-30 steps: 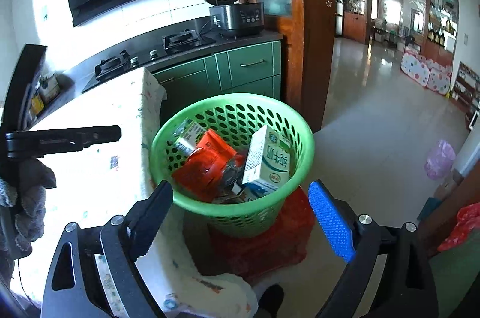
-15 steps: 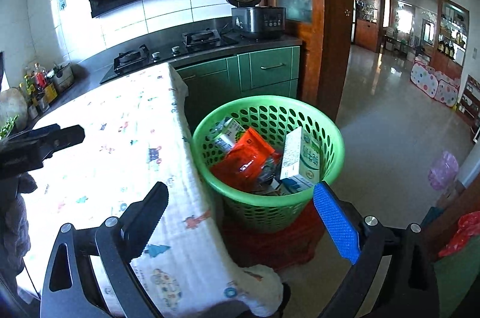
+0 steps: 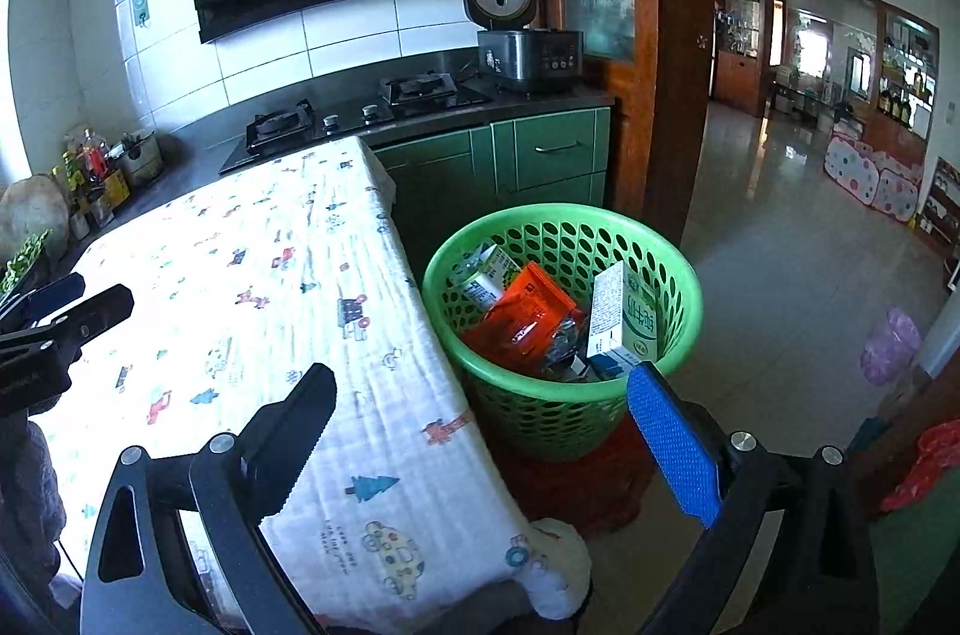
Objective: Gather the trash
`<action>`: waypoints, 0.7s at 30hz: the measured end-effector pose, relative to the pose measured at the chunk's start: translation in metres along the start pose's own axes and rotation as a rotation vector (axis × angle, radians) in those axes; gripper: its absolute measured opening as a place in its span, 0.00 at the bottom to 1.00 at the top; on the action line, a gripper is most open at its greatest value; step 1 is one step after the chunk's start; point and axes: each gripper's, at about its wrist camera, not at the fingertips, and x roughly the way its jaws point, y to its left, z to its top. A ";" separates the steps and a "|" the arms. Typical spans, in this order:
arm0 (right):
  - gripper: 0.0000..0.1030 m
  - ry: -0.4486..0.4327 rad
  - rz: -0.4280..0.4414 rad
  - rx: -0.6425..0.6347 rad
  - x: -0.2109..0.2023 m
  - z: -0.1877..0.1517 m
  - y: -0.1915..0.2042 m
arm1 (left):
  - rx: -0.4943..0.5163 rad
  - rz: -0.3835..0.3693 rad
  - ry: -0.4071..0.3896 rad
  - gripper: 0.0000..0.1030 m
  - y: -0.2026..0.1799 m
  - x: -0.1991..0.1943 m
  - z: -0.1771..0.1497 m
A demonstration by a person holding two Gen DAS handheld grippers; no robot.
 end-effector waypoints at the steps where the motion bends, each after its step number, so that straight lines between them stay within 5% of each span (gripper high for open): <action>1: 0.92 -0.004 -0.002 -0.005 -0.002 -0.001 0.003 | -0.007 -0.002 -0.006 0.95 0.002 -0.003 0.000; 21: 0.92 -0.042 -0.010 -0.018 -0.024 -0.011 0.015 | 0.018 0.036 -0.076 0.95 -0.004 -0.036 -0.014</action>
